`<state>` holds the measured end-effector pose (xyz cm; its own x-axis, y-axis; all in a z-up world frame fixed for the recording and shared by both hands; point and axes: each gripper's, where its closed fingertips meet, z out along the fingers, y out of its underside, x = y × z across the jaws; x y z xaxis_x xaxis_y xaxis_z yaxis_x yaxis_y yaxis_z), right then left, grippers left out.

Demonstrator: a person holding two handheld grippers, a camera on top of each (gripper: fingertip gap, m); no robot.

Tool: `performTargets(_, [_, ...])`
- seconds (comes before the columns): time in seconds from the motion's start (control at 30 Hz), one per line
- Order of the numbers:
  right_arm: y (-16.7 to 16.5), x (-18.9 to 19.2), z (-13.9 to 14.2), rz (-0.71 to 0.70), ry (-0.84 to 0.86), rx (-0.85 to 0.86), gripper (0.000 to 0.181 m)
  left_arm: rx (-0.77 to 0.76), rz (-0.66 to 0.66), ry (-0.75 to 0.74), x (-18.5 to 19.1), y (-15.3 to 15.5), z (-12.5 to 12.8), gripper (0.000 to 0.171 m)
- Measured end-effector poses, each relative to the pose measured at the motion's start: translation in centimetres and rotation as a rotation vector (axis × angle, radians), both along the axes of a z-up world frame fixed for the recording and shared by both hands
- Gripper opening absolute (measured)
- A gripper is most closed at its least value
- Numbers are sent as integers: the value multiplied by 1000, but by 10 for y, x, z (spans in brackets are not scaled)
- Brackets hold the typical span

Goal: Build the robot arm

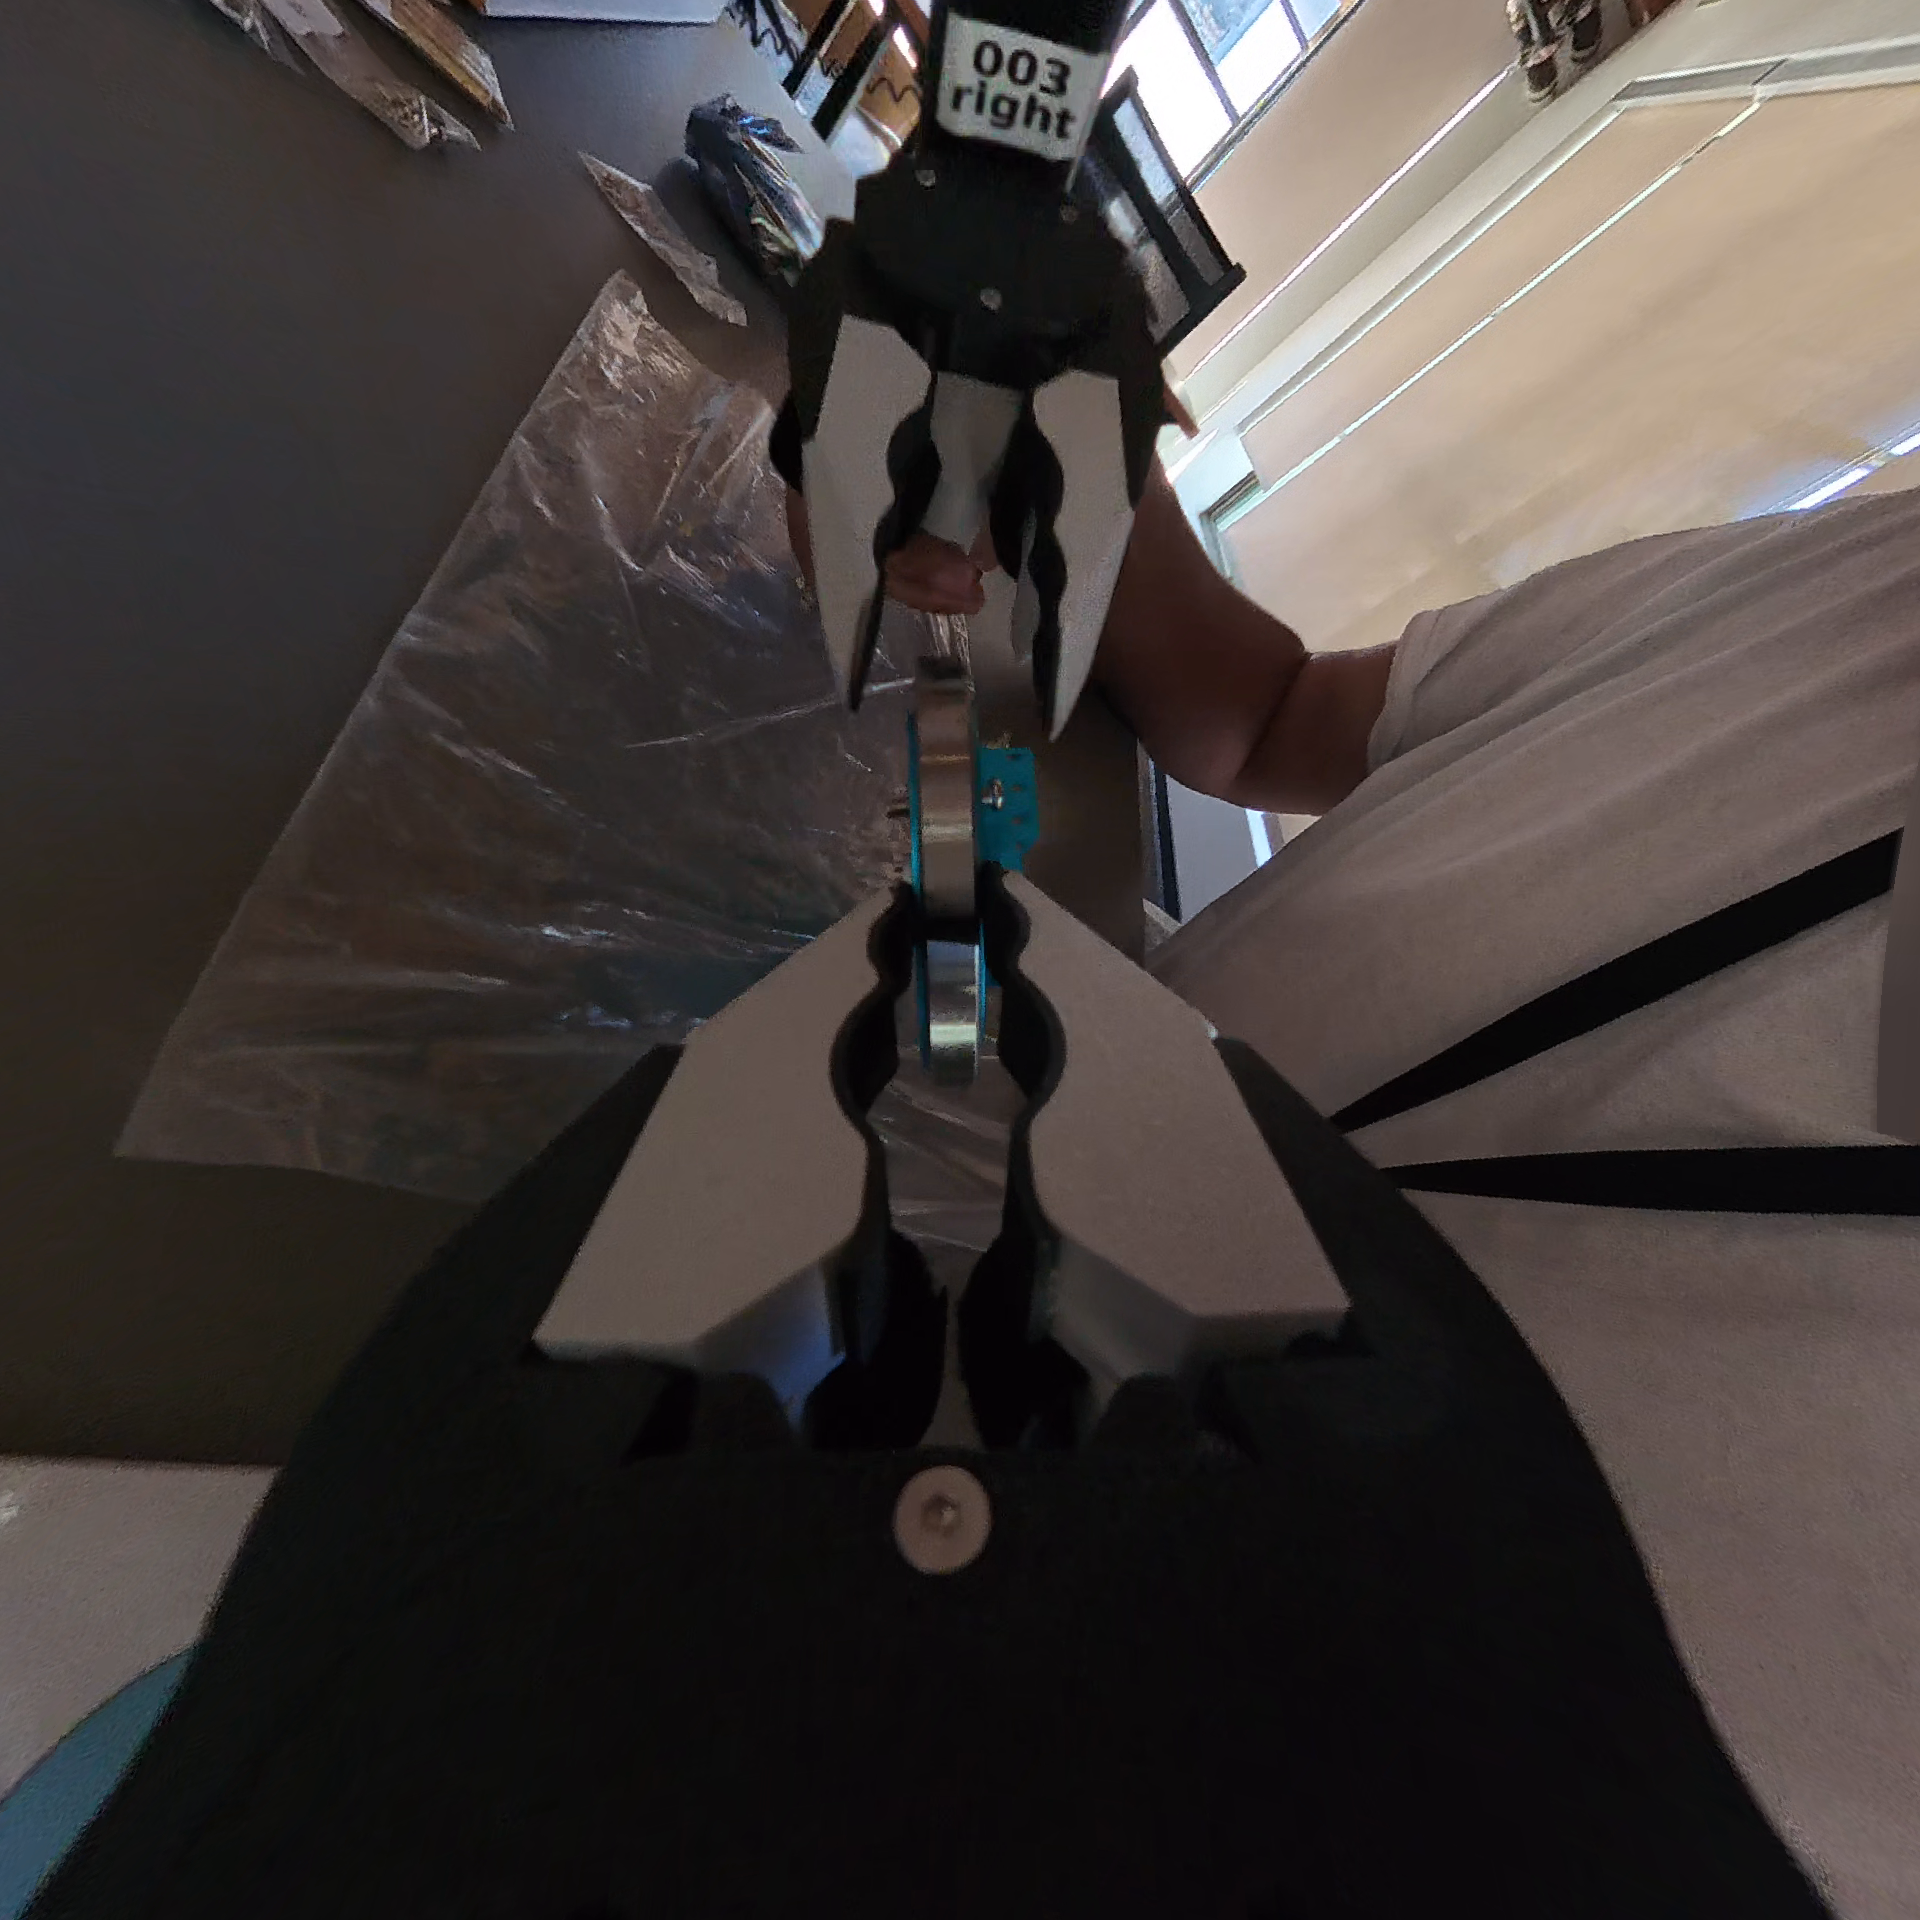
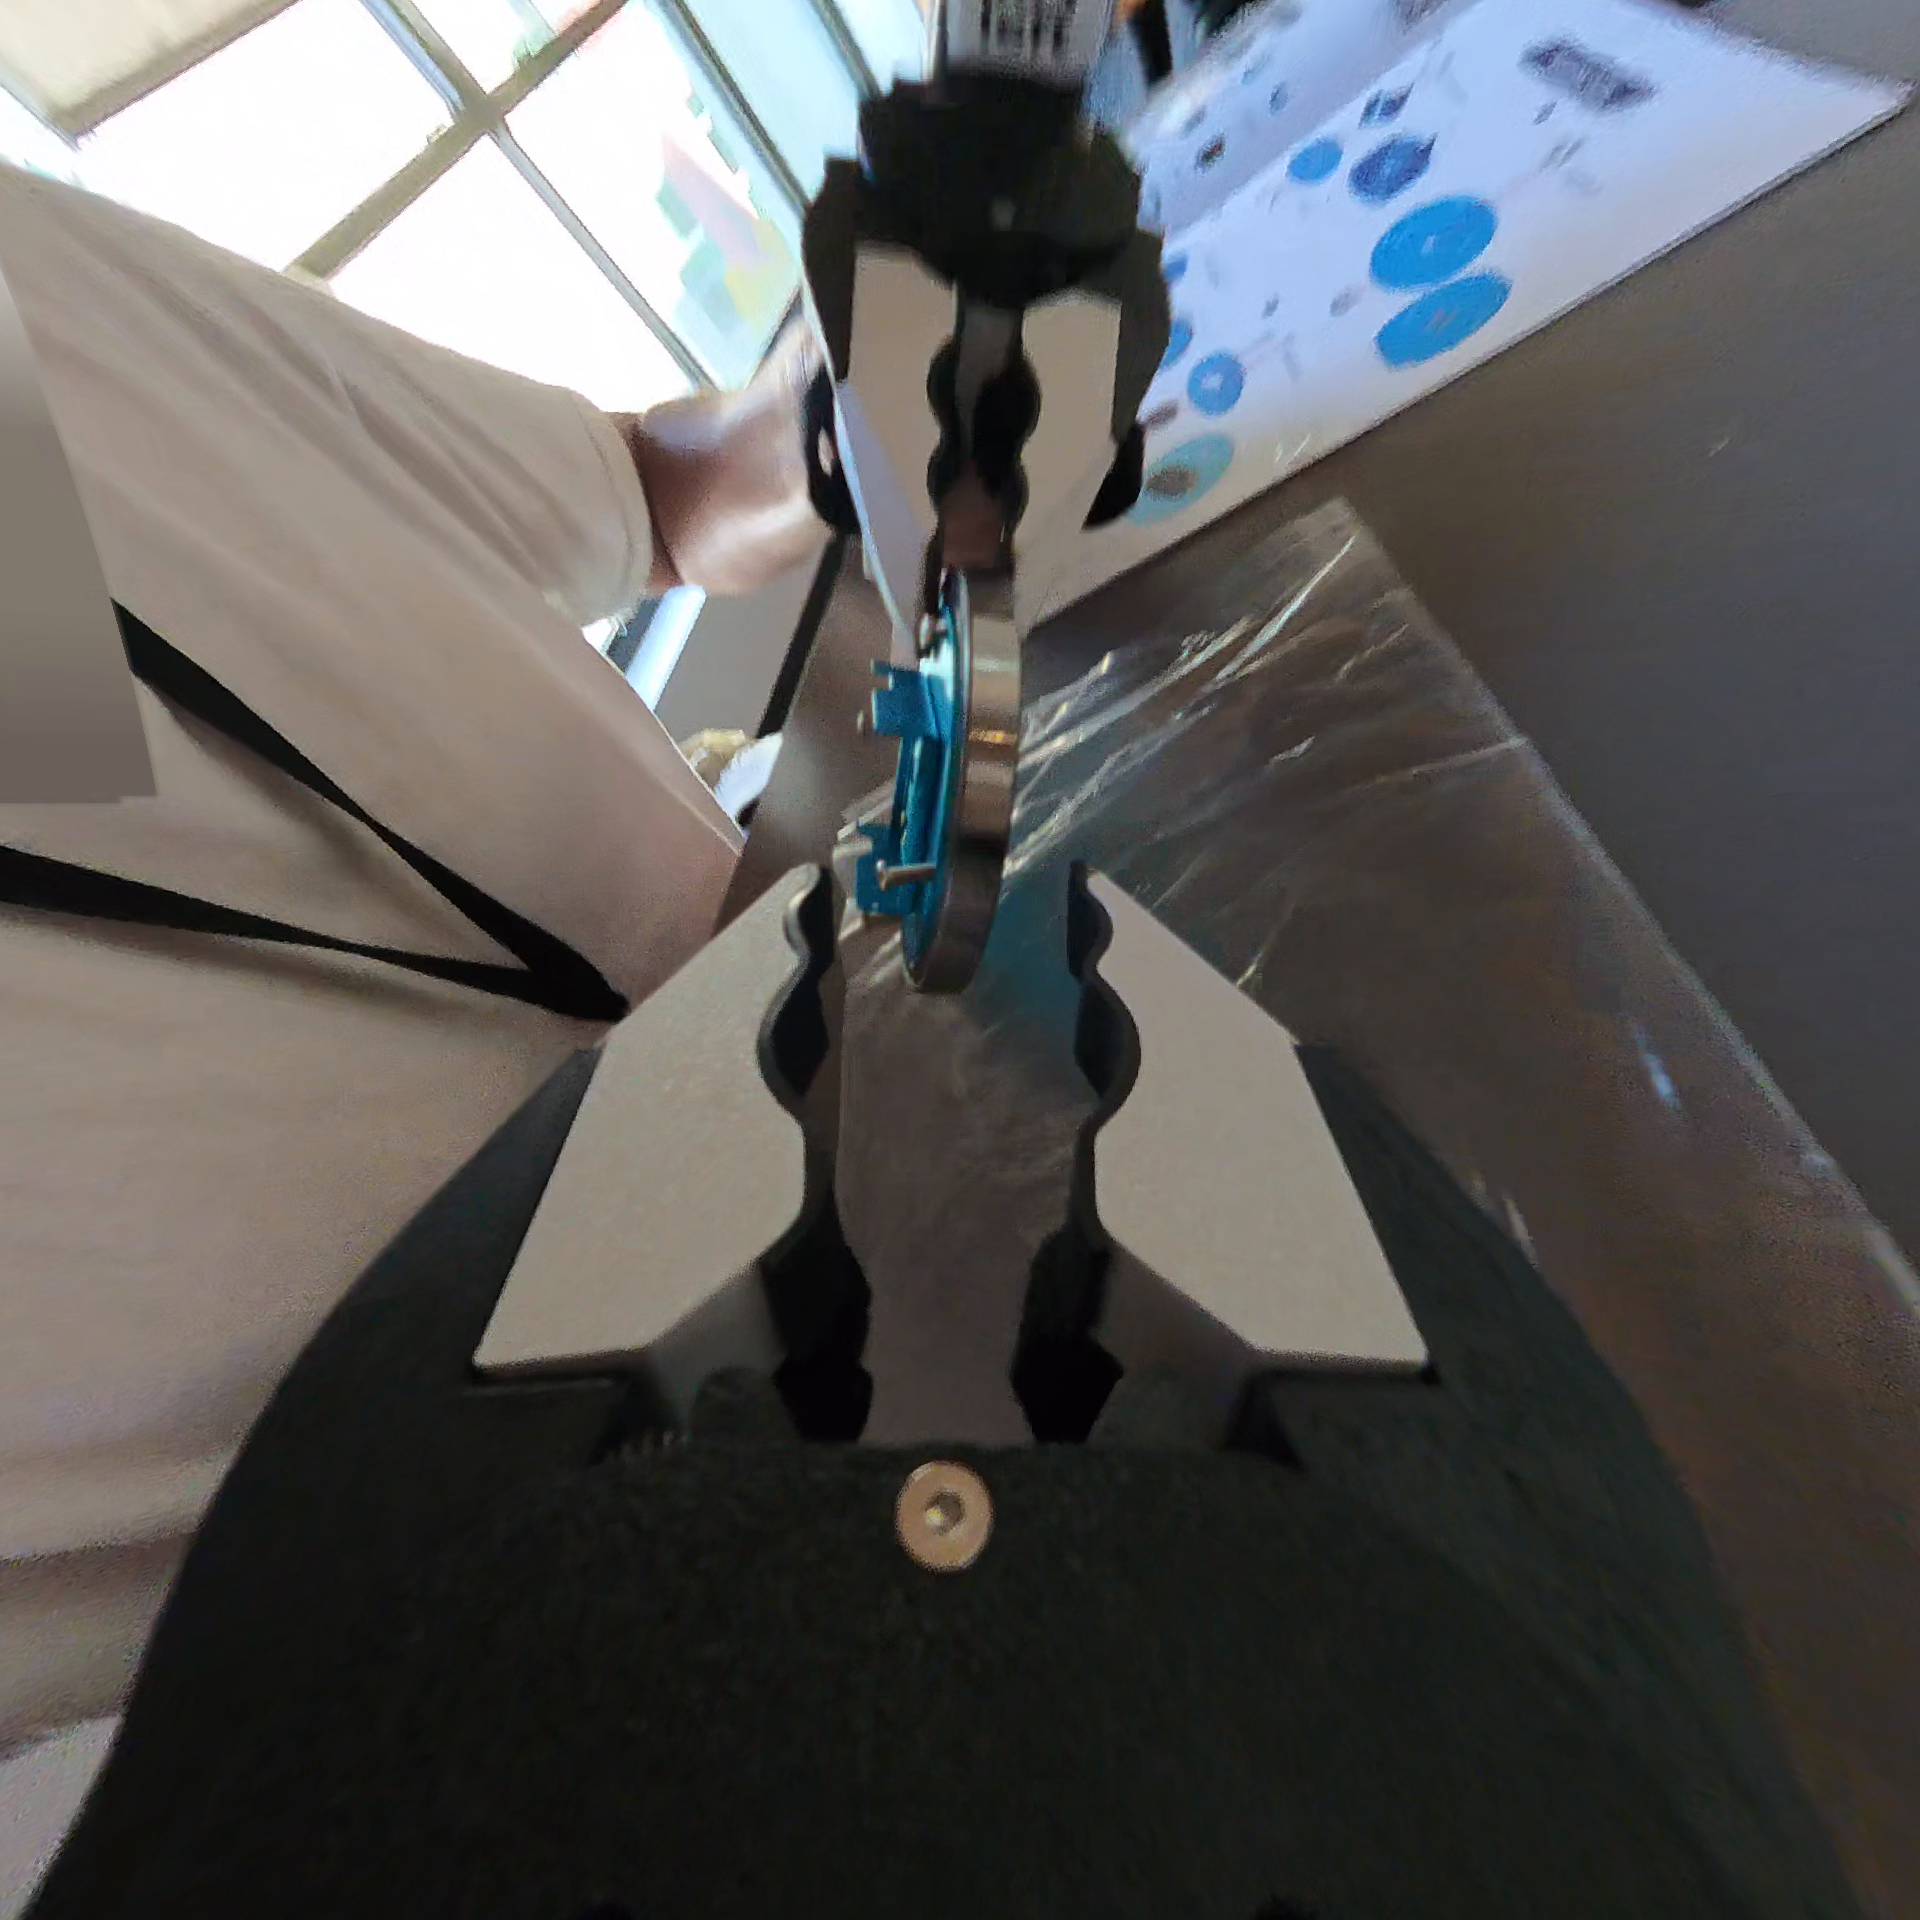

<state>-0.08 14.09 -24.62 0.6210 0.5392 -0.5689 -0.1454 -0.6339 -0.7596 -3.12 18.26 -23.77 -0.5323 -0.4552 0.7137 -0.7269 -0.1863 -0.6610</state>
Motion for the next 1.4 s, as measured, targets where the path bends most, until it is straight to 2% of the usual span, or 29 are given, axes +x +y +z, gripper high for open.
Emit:
performTargets(0.07, [-1, -9, -11, 16, -76, -24, 42, 31, -2, -10, 2, 0, 0, 12])
performTargets(0.17, [6, -16, -12, -7, -134, 28, 28, 77, -18, -37, 1, -3, -1, 12])
performTargets(0.27, [8, -15, -6, -38, -151, 64, 23, 154, -37, -124, 0, -7, 2, 12])
performTargets(0.4, [5, -17, -2, -38, -268, 151, 22, 266, -77, -244, -6, -12, 5, 12])
performTargets(0.6, [-5, -22, -7, 4, -327, 176, 28, 316, -87, -341, -12, -14, 6, 12])
performTargets(0.77, [-11, -27, -2, 17, -280, 235, 26, 399, -97, -453, -21, -18, 7, 12])
performTargets(0.93, [-12, -35, 0, 29, -348, 299, 23, 451, -102, -523, -29, -22, 6, 12])
performTargets(1.07, [-15, -39, 0, 31, -340, 323, 23, 461, -105, -561, -33, -26, 7, 13])
performTargets(1.23, [-17, -31, -6, 15, -347, 273, 32, 461, -109, -568, -32, -26, 6, 13])
performTargets(1.4, [-18, -29, -15, 38, -323, 185, 27, 447, -129, -567, -34, -26, 6, 13])
